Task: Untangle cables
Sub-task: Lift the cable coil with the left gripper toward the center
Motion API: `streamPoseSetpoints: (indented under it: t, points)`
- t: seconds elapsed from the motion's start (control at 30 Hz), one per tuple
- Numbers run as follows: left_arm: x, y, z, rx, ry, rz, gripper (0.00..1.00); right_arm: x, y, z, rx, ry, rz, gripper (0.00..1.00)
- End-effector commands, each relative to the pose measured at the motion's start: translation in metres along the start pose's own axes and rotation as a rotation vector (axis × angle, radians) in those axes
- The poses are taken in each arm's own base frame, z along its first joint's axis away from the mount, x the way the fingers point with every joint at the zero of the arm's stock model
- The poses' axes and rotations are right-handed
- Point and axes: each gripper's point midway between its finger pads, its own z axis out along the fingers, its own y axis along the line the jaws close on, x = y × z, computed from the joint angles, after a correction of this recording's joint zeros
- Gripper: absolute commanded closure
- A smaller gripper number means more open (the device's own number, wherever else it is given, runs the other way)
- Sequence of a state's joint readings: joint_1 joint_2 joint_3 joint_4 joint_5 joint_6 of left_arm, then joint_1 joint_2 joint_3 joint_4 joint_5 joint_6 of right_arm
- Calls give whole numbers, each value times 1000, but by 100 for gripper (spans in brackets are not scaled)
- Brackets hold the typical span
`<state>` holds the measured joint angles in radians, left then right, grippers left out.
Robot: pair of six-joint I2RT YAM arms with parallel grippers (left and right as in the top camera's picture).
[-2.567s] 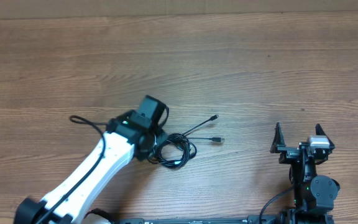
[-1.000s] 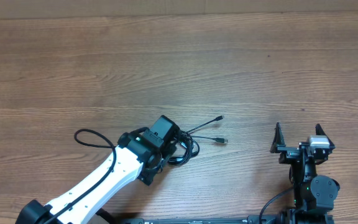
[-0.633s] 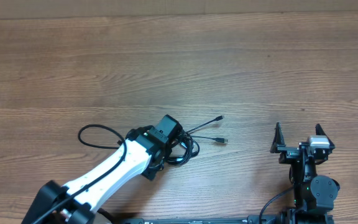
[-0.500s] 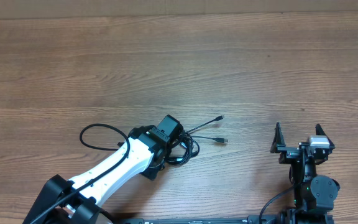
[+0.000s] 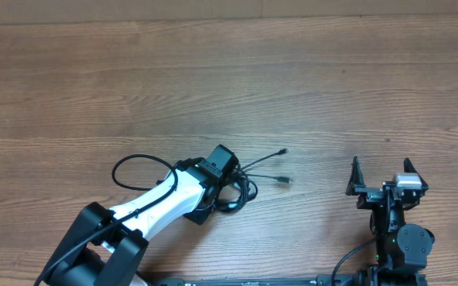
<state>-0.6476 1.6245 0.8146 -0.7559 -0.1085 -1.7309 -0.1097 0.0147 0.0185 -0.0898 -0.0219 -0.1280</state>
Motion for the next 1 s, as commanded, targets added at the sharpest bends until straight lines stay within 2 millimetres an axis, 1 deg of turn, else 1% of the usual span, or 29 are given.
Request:
streamPoseSetpoints:
  t: [0.0, 0.13, 0.23, 0.3, 0.37, 0.43, 0.57, 0.63, 0.77, 0.83, 0.93, 0.97]
  points:
    - [-3, 1, 2, -15, -9, 13, 96, 1, -2, 0, 8, -8, -1, 0]
    - [-11, -3, -2, 4, -4, 63, 96, 1, -2, 0, 8, -8, -1, 0]
    - [-26, -10, -17, 44, -7, 126, 96, 1, -2, 0, 8, -8, -1, 0]
    - [-38, -13, -34, 73, -12, 152, 96, 1, -2, 0, 8, -8, -1, 0]
    - [-49, -18, -56, 120, -21, 185, 96, 1, -2, 0, 8, -7, -1, 0]
    - [-59, -24, -82, 187, -36, 225, 96, 1, -2, 0, 8, -8, -1, 0]
    - [-62, -33, -126, 337, -58, 323, 96, 1, -2, 0, 8, -8, -1, 0]
    - [-62, -32, -140, 390, -69, 343, 96, 1, -2, 0, 8, -8, -1, 0]
    - [-61, -28, -155, 443, -70, 350, 96, 1, -2, 0, 8, -8, -1, 0]
    - [-58, -28, -157, 455, -58, 357, 95, 1, -2, 0, 9, -9, -2, 0]
    - [-55, -28, -156, 457, -38, 361, 96, -5, -1, 0, 4, -33, -1, 0]
    - [-54, -29, -156, 455, -34, 362, 96, -6, 10, 0, -62, -36, 19, 0]
